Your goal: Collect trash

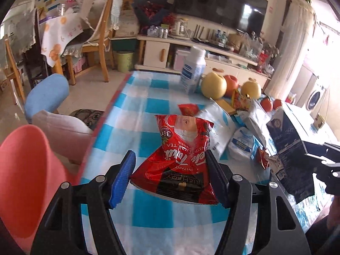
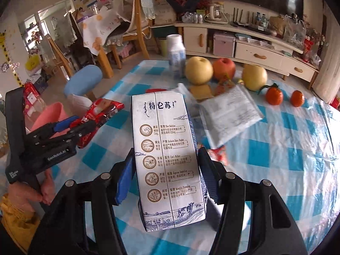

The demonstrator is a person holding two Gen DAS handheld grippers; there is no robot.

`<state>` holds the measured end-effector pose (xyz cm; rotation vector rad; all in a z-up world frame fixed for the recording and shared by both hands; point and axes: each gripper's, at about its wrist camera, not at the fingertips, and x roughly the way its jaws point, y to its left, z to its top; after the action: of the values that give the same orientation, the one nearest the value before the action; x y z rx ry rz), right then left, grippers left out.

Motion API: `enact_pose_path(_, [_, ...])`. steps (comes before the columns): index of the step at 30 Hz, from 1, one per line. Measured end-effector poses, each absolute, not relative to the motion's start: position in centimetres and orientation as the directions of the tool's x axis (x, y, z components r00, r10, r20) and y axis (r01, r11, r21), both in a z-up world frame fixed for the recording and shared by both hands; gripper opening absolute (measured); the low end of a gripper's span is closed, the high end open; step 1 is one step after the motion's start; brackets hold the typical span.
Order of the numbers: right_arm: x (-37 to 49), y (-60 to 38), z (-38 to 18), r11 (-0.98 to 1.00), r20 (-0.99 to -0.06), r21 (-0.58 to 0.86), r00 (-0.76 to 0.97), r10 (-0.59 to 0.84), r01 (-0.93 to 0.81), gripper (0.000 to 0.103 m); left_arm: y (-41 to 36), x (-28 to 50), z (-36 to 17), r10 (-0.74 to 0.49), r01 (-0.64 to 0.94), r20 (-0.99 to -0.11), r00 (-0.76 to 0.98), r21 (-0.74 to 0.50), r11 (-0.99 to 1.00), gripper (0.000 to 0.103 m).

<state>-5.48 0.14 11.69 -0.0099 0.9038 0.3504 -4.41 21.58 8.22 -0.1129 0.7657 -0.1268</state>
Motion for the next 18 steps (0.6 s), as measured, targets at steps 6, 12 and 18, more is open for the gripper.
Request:
enact_pose_path(6, [-5.0,5.6,12.5,0.904,-0.744,0.214,0.538,0.397,-0.37,0.059,26.1,-6.0,10.1,-0.093,-0.018,-0.635,0.767,-0.165,0.986,0.067])
enact_pose_path(12, [-4.6,14.3,13.2,0.82,-0.705,0.292,0.468,0.532,-0.492,0.059,33.3,-7.9,11.2,0.081,-0.246,-0.599,0.796,-0.199,0.949,0.067])
enact_pose_path(18, [-4.8,23.2,14.3,0.727,-0.678,0.312,0.392,0.622,-0.612,0.06,41.1,-9.3,10.2,0.257,-0.493,-0.625,0.737,-0.237,0.837,0.067])
